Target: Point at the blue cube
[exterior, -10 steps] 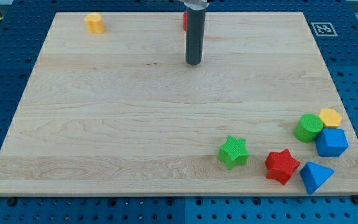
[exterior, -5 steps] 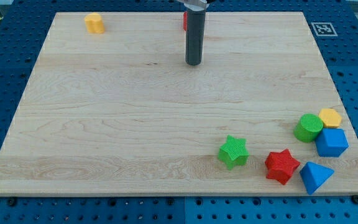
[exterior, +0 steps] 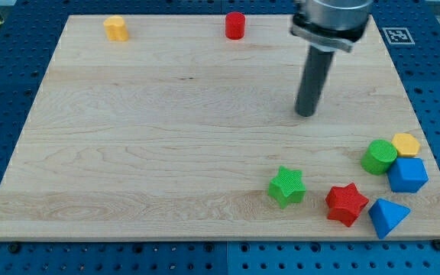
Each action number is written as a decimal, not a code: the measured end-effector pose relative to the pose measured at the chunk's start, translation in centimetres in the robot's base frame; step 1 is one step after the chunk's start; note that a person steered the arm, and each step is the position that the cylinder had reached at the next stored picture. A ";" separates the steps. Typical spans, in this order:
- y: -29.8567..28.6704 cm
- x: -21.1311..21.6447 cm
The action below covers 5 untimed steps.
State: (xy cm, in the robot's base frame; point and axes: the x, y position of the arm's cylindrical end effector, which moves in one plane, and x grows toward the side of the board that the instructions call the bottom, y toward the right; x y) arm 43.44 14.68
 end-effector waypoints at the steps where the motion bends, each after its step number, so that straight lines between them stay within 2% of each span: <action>1: 6.0 0.8; 2: 12.2 1.8; 3: 16.6 4.9; 5: 18.0 12.8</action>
